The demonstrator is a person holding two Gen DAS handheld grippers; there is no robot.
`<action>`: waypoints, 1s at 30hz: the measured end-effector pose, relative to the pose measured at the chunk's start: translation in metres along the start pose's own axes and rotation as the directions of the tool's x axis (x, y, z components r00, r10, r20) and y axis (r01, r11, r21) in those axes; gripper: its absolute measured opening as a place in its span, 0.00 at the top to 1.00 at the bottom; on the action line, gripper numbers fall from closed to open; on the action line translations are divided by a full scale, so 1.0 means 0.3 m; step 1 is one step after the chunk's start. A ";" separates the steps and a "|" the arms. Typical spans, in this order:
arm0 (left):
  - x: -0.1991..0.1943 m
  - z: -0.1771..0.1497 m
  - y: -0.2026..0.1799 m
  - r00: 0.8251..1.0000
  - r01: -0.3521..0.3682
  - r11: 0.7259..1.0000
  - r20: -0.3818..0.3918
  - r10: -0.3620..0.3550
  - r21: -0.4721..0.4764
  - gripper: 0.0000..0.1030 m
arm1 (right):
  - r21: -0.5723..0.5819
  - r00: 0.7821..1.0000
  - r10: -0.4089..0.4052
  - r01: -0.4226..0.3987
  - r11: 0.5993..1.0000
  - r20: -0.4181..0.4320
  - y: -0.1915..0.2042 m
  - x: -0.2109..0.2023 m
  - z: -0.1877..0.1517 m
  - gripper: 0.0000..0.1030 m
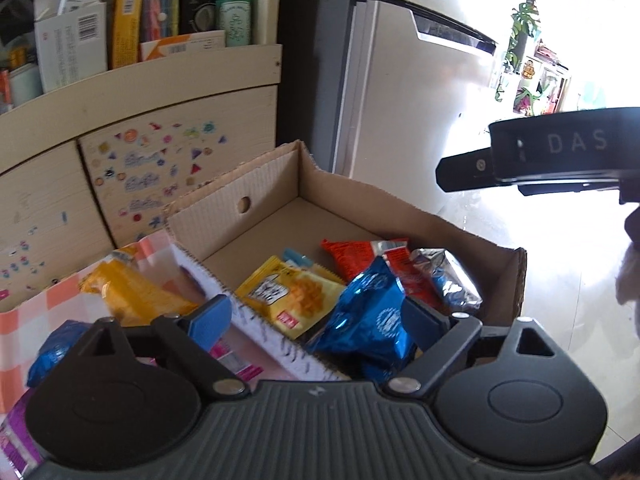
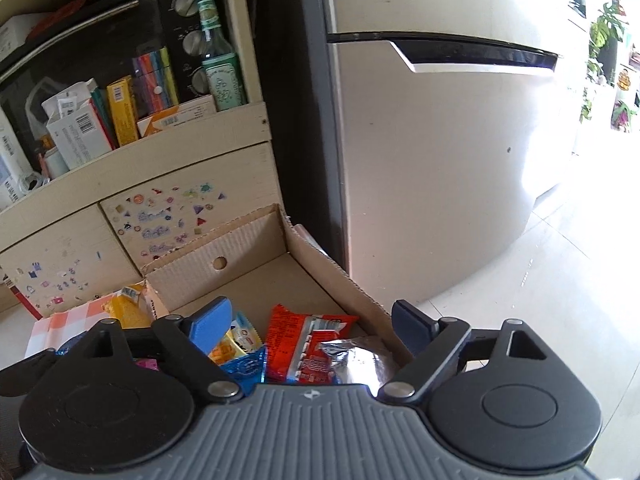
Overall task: Organize snacks
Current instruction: 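Withdraw both tools from the box back toward the snack pile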
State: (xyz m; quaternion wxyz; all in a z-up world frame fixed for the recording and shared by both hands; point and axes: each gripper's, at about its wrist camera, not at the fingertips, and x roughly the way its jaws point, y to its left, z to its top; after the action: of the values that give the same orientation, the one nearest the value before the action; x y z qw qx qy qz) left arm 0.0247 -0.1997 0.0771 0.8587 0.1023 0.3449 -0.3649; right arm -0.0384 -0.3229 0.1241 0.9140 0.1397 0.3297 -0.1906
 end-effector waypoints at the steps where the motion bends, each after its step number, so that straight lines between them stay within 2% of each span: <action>1: -0.011 -0.005 0.010 1.000 -0.005 1.000 -0.002 0.005 -0.003 0.11 | -0.007 1.000 0.004 -0.004 1.000 0.000 0.008 0.001 0.000 0.10; 11: -0.084 -0.045 0.141 0.997 -0.074 0.995 -0.024 0.072 -0.064 0.11 | -0.075 0.998 0.060 -0.061 0.995 -0.017 0.100 0.024 -0.007 0.09; 18: -0.135 -0.065 0.277 0.990 -0.141 0.980 -0.043 0.137 -0.140 0.11 | -0.123 0.994 0.100 -0.103 0.987 -0.033 0.160 0.033 -0.015 0.08; 23: -0.172 -0.084 0.378 0.980 -0.198 0.960 -0.072 0.187 -0.198 0.11 | -0.141 0.992 0.122 -0.127 0.982 -0.043 0.196 0.042 -0.016 0.08; 30: -0.202 -0.134 0.495 0.952 -0.302 0.925 -0.128 0.278 -0.233 0.11 | -0.176 0.986 0.156 -0.165 0.971 -0.061 0.248 0.051 -0.028 0.08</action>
State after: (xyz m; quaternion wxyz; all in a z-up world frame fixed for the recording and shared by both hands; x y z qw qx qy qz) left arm 0.0774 -0.0430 0.0764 0.8923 0.0601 0.4086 -0.1824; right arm 0.0007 -0.2577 0.1174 0.9274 0.0871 0.3544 -0.0821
